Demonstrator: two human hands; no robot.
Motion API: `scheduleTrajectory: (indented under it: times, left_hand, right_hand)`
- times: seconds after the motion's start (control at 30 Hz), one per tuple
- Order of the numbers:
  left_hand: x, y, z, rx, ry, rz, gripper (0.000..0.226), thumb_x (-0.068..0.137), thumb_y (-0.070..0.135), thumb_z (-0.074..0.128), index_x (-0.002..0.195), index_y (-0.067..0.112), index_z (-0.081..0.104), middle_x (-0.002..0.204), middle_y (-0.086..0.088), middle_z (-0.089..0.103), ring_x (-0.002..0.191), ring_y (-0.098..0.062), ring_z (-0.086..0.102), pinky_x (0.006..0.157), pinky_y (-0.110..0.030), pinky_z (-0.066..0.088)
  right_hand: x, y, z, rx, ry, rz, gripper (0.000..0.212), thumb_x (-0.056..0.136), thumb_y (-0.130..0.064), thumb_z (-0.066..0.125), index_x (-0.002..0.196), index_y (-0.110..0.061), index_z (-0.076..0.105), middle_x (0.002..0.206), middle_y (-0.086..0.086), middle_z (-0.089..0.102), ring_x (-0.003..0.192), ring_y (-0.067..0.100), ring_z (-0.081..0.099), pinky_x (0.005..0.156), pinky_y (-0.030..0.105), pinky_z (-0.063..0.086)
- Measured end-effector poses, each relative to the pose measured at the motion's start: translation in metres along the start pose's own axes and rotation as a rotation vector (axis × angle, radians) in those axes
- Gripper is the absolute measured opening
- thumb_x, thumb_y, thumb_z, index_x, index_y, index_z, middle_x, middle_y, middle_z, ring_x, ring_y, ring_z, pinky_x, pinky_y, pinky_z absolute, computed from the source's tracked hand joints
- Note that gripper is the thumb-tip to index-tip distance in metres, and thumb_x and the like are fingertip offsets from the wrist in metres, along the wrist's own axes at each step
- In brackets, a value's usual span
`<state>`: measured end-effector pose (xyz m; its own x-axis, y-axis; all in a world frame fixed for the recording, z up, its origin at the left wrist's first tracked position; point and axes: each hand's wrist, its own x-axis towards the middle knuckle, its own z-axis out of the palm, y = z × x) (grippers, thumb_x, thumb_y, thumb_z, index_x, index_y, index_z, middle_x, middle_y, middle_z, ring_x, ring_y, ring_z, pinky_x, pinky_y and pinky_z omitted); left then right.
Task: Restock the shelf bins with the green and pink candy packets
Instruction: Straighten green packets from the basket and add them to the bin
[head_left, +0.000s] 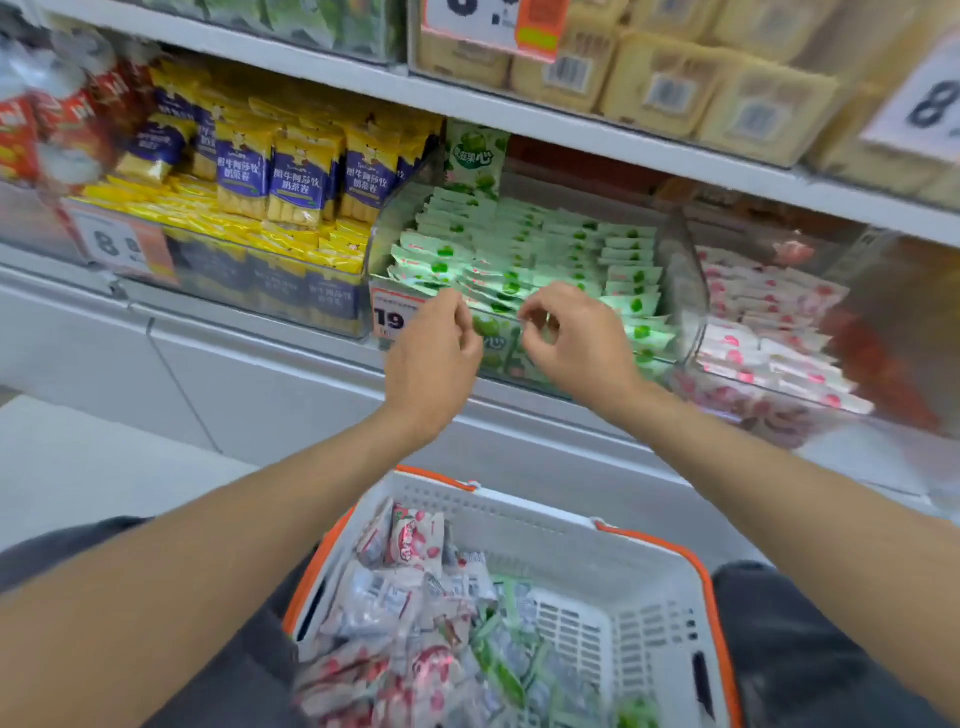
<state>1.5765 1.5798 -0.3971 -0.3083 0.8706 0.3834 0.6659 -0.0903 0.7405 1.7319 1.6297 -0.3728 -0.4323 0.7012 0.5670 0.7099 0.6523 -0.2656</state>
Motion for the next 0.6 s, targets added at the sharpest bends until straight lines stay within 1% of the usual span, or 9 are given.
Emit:
scheduleTrajectory:
  times: [0.1, 0.17, 0.23, 0.3, 0.37, 0.43, 0.5, 0.53, 0.6]
  left_hand:
    - [-0.048, -0.014, 0.02, 0.007, -0.272, -0.224, 0.009, 0.081, 0.014, 0.058, 0.085, 0.02, 0.052, 0.076, 0.003, 0.057, 0.081, -0.028, 0.058, 0.073, -0.039, 0.048]
    - [-0.08, -0.03, 0.033, 0.077, -0.478, -0.324, 0.004, 0.082, 0.014, 0.059, 0.085, 0.017, 0.058, 0.086, -0.003, 0.066, 0.089, -0.028, 0.062, 0.079, -0.037, 0.051]
    - [-0.108, -0.047, 0.046, 0.172, -0.673, -0.365, 0.01, 0.085, 0.013, 0.057, 0.087, 0.009, 0.066, 0.097, -0.009, 0.071, 0.093, -0.027, 0.065, 0.081, -0.035, 0.052]
    - [-0.129, -0.057, 0.057, 0.273, -0.854, -0.37, 0.019, 0.086, 0.011, 0.054, 0.09, 0.001, 0.071, 0.099, -0.015, 0.072, 0.094, -0.027, 0.066, 0.081, -0.033, 0.052]
    - [-0.143, -0.063, 0.066, 0.348, -1.0, -0.352, 0.022, 0.086, 0.008, 0.053, 0.092, -0.001, 0.071, 0.098, -0.016, 0.071, 0.097, -0.028, 0.066, 0.082, -0.034, 0.053]
    - [-0.149, -0.068, 0.072, 0.384, -1.085, -0.348, 0.021, 0.087, 0.007, 0.052, 0.094, -0.002, 0.069, 0.098, -0.014, 0.069, 0.094, -0.028, 0.066, 0.081, -0.034, 0.053]
    - [-0.15, -0.071, 0.075, 0.39, -1.115, -0.344, 0.021, 0.089, 0.006, 0.053, 0.099, -0.003, 0.069, 0.101, -0.014, 0.065, 0.096, -0.028, 0.065, 0.083, -0.034, 0.052]
    - [-0.15, -0.073, 0.077, 0.388, -1.119, -0.347, 0.022, 0.091, 0.006, 0.053, 0.102, -0.004, 0.07, 0.106, -0.015, 0.066, 0.1, -0.029, 0.065, 0.085, -0.034, 0.052]
    - [-0.151, -0.079, 0.078, 0.392, -1.125, -0.364, 0.021, 0.093, 0.004, 0.054, 0.105, -0.003, 0.069, 0.106, -0.012, 0.066, 0.096, -0.026, 0.064, 0.082, -0.031, 0.051]
  right_hand:
    - [-0.069, -0.002, 0.004, 0.018, -0.244, 0.084, 0.012, 0.081, -0.015, 0.057, 0.089, -0.017, 0.067, 0.087, -0.002, 0.064, 0.077, 0.021, 0.059, 0.066, 0.033, 0.047]
    - [-0.119, 0.004, 0.017, 0.032, -0.512, 0.176, 0.015, 0.085, -0.013, 0.056, 0.093, -0.016, 0.068, 0.093, -0.001, 0.067, 0.083, 0.022, 0.06, 0.072, 0.033, 0.048]
    - [-0.174, 0.019, 0.035, 0.048, -0.776, 0.311, 0.019, 0.088, -0.012, 0.054, 0.099, -0.016, 0.069, 0.102, -0.001, 0.068, 0.091, 0.02, 0.06, 0.078, 0.03, 0.047]
    - [-0.229, 0.036, 0.056, 0.084, -0.94, 0.491, 0.022, 0.089, -0.009, 0.053, 0.103, -0.014, 0.069, 0.111, 0.002, 0.068, 0.101, 0.02, 0.061, 0.085, 0.029, 0.048]
    - [-0.274, 0.047, 0.075, 0.076, -1.085, 0.603, 0.026, 0.09, -0.006, 0.052, 0.108, -0.012, 0.069, 0.119, 0.006, 0.065, 0.109, 0.023, 0.059, 0.091, 0.032, 0.048]
    - [-0.305, 0.054, 0.093, 0.093, -1.161, 0.693, 0.028, 0.091, -0.005, 0.052, 0.114, -0.009, 0.068, 0.125, 0.009, 0.061, 0.112, 0.025, 0.057, 0.091, 0.032, 0.048]
    - [-0.327, 0.058, 0.111, 0.166, -1.156, 0.816, 0.028, 0.09, -0.003, 0.053, 0.114, -0.003, 0.068, 0.125, 0.013, 0.061, 0.11, 0.028, 0.059, 0.089, 0.033, 0.048]
    - [-0.335, 0.06, 0.119, 0.203, -1.142, 0.889, 0.027, 0.09, -0.001, 0.053, 0.113, 0.002, 0.068, 0.125, 0.018, 0.062, 0.106, 0.03, 0.06, 0.089, 0.037, 0.05]
    - [-0.348, 0.06, 0.136, 0.256, -1.101, 1.035, 0.028, 0.09, 0.002, 0.053, 0.115, 0.009, 0.063, 0.129, 0.025, 0.057, 0.109, 0.035, 0.06, 0.095, 0.044, 0.05]
